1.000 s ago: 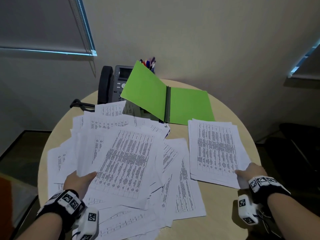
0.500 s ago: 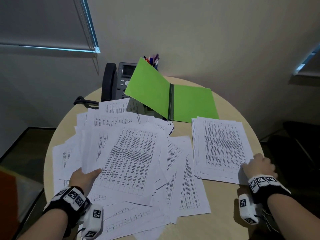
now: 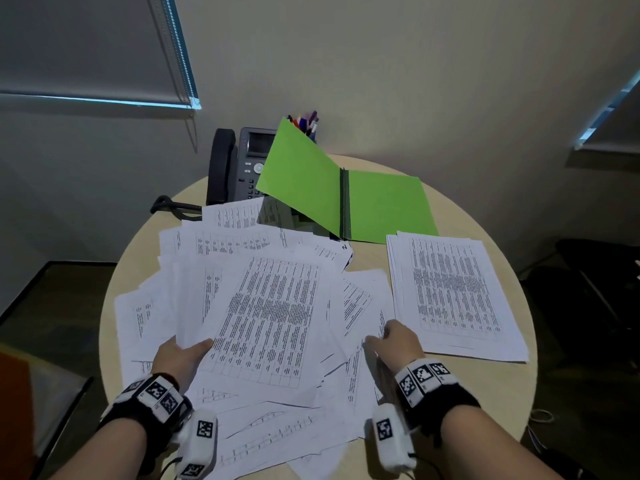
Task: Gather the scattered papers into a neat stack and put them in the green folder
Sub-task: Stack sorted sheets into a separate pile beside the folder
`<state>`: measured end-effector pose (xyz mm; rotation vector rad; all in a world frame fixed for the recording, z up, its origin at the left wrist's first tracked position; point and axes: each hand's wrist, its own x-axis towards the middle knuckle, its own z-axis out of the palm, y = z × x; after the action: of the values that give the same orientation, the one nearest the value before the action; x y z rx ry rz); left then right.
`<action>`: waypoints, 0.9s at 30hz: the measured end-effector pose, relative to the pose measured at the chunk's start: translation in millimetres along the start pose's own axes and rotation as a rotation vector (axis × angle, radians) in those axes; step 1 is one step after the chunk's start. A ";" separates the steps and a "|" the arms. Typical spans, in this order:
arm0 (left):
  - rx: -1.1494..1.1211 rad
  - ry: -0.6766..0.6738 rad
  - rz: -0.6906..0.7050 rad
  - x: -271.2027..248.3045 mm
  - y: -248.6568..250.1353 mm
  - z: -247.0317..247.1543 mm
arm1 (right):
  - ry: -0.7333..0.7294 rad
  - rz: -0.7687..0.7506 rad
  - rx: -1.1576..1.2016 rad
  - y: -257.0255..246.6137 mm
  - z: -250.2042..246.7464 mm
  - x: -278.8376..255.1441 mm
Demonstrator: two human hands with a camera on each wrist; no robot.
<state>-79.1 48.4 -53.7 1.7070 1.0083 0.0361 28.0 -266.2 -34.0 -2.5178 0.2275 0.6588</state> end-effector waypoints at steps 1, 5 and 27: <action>0.005 -0.008 0.001 0.3 -0.4 -0.6 | -0.017 0.054 0.080 -6.2 5.4 -0.9; -0.009 -0.045 -0.013 4.2 -3.8 -3.1 | -0.016 0.189 0.436 -26.4 21.0 -5.5; -0.226 -0.203 -0.010 7.0 8.9 -15.7 | 0.756 -0.377 -0.068 -115.2 -143.3 -101.2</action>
<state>-77.0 64.7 -43.4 1.4671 0.8291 -0.0279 31.5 -241.0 174.4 -2.6566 -0.0151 -0.4542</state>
